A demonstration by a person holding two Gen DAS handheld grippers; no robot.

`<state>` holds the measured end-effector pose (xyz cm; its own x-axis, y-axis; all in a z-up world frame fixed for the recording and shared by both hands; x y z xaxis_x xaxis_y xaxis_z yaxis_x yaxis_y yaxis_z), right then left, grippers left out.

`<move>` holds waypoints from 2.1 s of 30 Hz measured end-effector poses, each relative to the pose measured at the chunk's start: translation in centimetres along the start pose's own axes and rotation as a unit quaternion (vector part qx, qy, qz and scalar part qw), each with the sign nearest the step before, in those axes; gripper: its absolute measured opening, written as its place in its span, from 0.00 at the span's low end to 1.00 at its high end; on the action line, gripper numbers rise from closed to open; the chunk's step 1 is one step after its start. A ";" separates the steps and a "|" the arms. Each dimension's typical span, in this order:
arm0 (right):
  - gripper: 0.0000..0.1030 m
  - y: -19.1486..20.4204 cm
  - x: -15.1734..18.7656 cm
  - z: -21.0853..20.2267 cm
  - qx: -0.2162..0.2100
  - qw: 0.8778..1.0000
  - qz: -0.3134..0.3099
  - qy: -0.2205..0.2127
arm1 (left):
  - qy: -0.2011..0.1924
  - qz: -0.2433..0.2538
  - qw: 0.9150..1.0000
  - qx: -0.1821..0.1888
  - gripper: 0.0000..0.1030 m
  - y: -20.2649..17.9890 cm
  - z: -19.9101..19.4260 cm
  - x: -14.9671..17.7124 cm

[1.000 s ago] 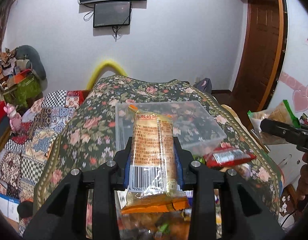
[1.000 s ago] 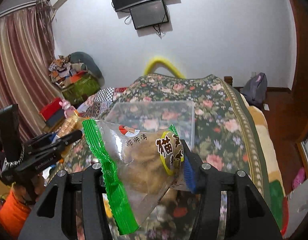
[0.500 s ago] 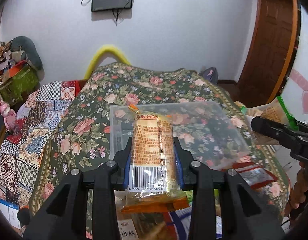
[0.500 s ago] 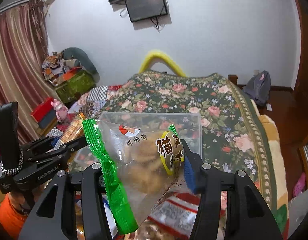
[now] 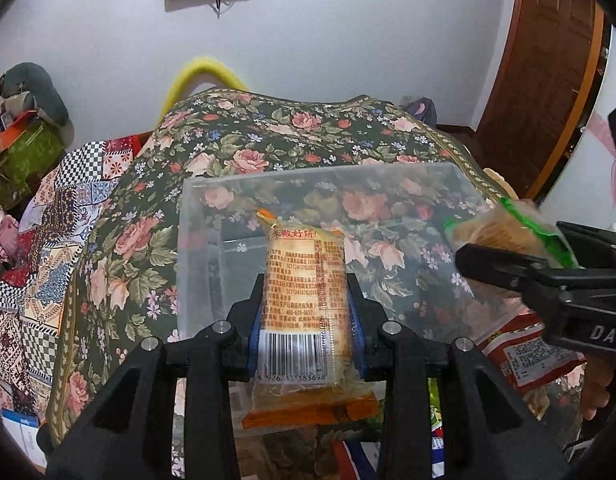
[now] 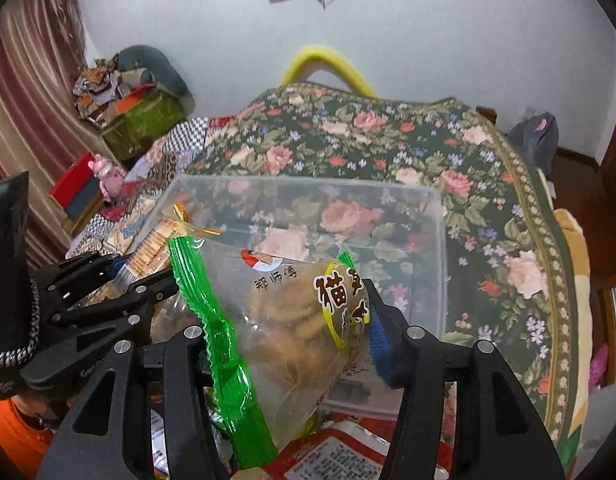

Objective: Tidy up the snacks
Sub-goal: 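Carry the biscuit pack into the clear box with the left gripper while the right carries the cookie bag in, then grasp the white-labelled cookie roll with the left gripper while the right grasps the square cracker pack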

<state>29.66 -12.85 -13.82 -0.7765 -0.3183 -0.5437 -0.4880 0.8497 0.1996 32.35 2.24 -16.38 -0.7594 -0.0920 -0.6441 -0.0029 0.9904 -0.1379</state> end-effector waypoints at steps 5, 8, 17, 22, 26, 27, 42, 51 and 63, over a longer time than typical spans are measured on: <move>0.72 -0.1 0.1 -0.3 0.001 1.000 0.008 -0.002 | 0.011 -0.004 1.000 0.008 0.54 0.2 0.0 0.2; 0.78 0.3 0.0 -1.4 0.012 1.000 -0.009 -0.017 | -0.001 -0.007 1.000 0.011 0.58 0.4 -1.0 0.1; 0.78 1.3 1.2 -5.0 0.021 0.998 -0.045 -0.045 | -0.031 -0.010 0.999 0.014 0.67 1.6 -6.0 0.8; 0.78 2.4 3.5 -6.9 0.018 0.997 -0.058 -0.048 | -0.027 -0.013 1.000 0.009 0.67 2.9 -8.0 2.9; 0.78 2.9 5.3 -8.0 0.017 0.997 -0.056 -0.052 | -0.014 -0.019 1.000 0.000 0.68 4.3 -8.8 5.4; 0.78 3.1 5.8 -8.2 0.017 0.997 -0.056 -0.052 | -0.012 -0.019 1.000 -0.003 0.68 4.6 -8.9 5.8; 0.78 2.8 12.2 -6.4 0.025 1.000 0.009 0.005 | 0.030 -0.033 0.999 -0.025 0.69 7.7 -7.3 11.9; 0.83 1.7 11.8 -3.3 0.031 0.996 0.083 0.013 | 0.037 -0.028 0.999 -0.010 0.69 6.4 -6.4 12.9; 0.83 0.3 13.8 -2.4 0.027 0.994 0.104 0.035 | 0.054 -0.055 0.997 -0.003 0.70 6.6 -4.0 13.0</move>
<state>17.87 -17.96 -19.29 -0.8846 -0.1608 -0.4377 -0.2944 0.9205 0.2569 19.85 7.96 -22.66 -0.8195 -0.1896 -0.5408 -0.0947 0.9755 -0.1984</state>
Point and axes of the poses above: each gripper's, at about its wrist camera, not at the fingertips, and z roughly the way its jaws point, y to its left, x to its underside, the point moved 4 cm from there along z, roughly the way its jaws point, and after that the axes turned 7 degrees about -z, right-handed, at the moved point
